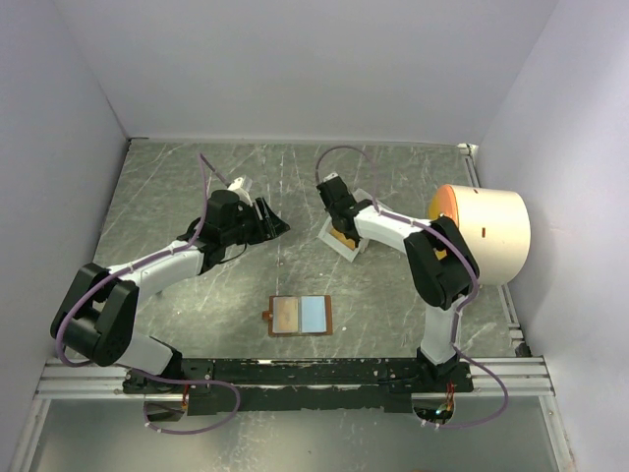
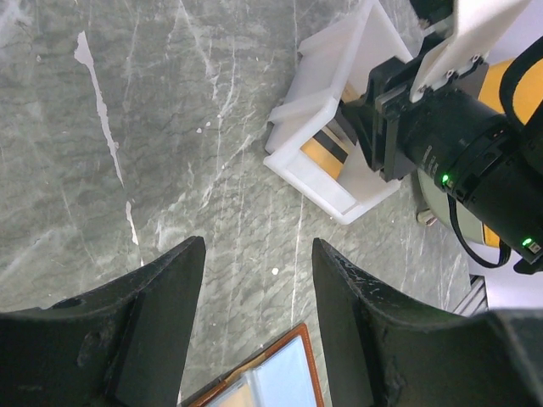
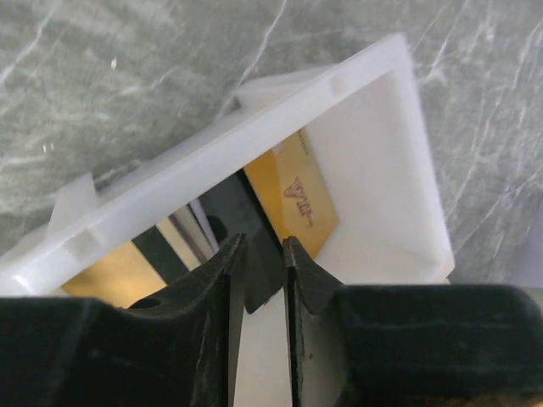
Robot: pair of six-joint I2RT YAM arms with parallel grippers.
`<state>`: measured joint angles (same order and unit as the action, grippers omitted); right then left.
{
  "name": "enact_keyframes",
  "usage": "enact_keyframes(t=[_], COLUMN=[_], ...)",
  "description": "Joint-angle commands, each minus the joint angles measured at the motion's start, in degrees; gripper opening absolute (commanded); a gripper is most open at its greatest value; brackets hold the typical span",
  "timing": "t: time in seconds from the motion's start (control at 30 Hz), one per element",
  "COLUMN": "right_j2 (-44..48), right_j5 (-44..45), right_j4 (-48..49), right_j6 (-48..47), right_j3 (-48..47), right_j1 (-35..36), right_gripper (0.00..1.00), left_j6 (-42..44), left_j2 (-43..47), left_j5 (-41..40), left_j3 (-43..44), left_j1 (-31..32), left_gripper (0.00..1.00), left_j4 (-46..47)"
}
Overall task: Put the credit cards into the card holder
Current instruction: Pick up the credit card from the storage box.
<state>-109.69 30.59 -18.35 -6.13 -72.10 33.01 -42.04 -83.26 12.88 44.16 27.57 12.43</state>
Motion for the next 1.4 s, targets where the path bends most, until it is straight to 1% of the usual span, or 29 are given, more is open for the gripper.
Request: enact_keyframes(t=[0.0, 0.07, 0.2, 0.27, 0.3, 0.33, 0.43, 0.5, 0.6, 0.83, 0.93, 1.0, 1.07, 1.23, 1.3, 1.37], right_j2=[2.4, 1.0, 1.0, 0.9, 0.8, 0.8, 1.5, 1.2, 0.2, -3.0, -4.5, -5.1, -5.3, -3.0, -2.1, -1.3], right_j5=[2.7, -1.2, -7.0, -9.6, -11.5, -13.9, -15.5, -17.7, -20.1, -22.9, -26.2, -28.4, -27.7, -24.4, -23.5, -23.2], right_j4=[7.1, 4.0, 2.5, 1.2, 0.0, -1.0, -0.7, -0.8, -0.7, 1.7, 0.7, 0.2, -0.3, 0.6, 0.4, -0.3], right_j6=[-1.1, 0.2, -0.5, -0.6, -0.5, -0.6, -1.3, -1.2, -1.5, -3.0, -3.1, -3.4, -2.9, -2.2, -2.0, -1.7], right_j3=[-0.3, -2.3, -2.5, -2.9, -3.3, -3.7, -3.0, -2.9, -3.1, -2.7, -3.1, -3.0, -3.2, -2.4, -2.6, -3.1], right_j1=[-0.8, -2.1, -2.9, -3.4, -4.0, -4.3, -4.5, -6.4, -7.2, -8.4, -8.7, -8.8, -8.8, -8.7, -8.7, -8.8], right_gripper=[0.23, 0.28, 0.42, 0.5, 0.56, 0.6, 0.64, 0.65, 0.7, 0.72, 0.71, 0.69, 0.63, 0.56, 0.55, 0.57], left_j6=[0.0, -0.1, 0.4, 0.3, 0.3, 0.2, 0.3, 0.2, 0.3, 0.3, 0.3, 0.3, 0.2, 0.2, 0.3, 0.4], left_j2=[-0.1, -0.3, 0.2, 0.3, 0.2, 0.1, -0.2, -0.1, 0.0, 0.1, 0.0, 0.0, -0.2, -0.1, 0.0, 0.1], left_j5=[1.9, 2.4, 1.7, 1.7, 1.8, 2.0, 2.1, 2.1, 2.1, 2.2, 2.2, 2.3, 2.4, 2.5, 2.5, 2.4], left_j3=[-0.5, -0.3, -0.3, -0.5, -0.6, -0.6, -0.4, -0.6, -0.6, -0.5, -0.4, -0.4, -0.4, -0.5, -0.5, -0.4], left_j1=[-0.5, -0.5, -0.5, -0.5, -0.5, -0.5, -0.5, -0.5, -0.5, -0.6, -0.5, -0.5, -0.5, -0.5, -0.5, -0.5], left_gripper=[0.64, 0.64, 0.64, 0.64, 0.64, 0.64, 0.64, 0.64, 0.64, 0.64, 0.64, 0.64, 0.64, 0.64, 0.64, 0.64], left_j4=[1.7, 1.7, 0.9, 1.2, 1.4, 1.5, 1.1, 1.4, 1.4, 1.5, 1.5, 1.5, 1.7, 1.7, 1.6, 1.5])
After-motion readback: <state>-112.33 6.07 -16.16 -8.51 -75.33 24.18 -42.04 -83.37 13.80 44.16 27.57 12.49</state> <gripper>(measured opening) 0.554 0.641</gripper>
